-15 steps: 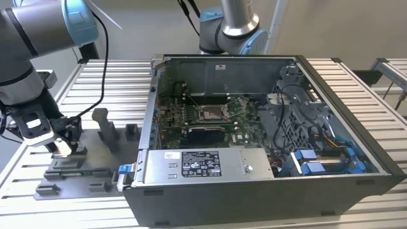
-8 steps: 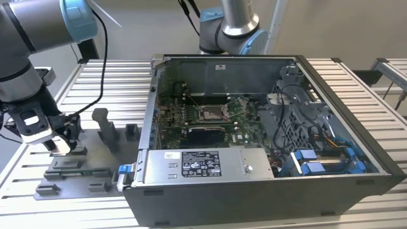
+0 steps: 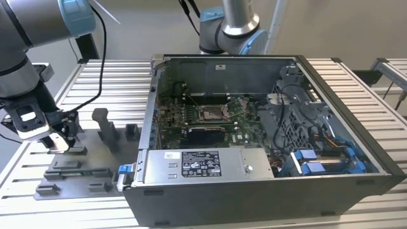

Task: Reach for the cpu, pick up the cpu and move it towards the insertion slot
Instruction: 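Pick up the cpu and move it towards the insertion slot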

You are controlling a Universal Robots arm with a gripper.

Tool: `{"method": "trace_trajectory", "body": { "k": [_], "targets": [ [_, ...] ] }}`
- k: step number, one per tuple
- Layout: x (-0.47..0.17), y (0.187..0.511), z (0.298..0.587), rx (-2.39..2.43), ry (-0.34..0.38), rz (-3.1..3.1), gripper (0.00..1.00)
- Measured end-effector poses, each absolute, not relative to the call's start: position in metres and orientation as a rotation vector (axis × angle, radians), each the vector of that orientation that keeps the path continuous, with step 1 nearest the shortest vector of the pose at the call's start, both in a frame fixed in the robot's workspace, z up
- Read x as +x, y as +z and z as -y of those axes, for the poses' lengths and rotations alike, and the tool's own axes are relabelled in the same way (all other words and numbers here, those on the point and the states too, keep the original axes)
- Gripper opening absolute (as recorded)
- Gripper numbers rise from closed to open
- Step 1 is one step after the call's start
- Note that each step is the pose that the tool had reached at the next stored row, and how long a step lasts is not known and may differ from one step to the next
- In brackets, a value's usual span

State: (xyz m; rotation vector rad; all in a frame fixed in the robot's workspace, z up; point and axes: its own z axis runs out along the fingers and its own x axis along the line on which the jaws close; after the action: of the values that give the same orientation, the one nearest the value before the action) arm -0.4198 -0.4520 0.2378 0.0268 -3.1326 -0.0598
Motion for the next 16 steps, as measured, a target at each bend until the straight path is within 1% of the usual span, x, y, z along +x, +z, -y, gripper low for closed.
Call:
{"method": "trace_trajectory", "body": {
  "k": [16],
  "targets": [
    [-0.420,0.259,0.452,0.027,-0.060,3.133,0.00]
  ]
}}
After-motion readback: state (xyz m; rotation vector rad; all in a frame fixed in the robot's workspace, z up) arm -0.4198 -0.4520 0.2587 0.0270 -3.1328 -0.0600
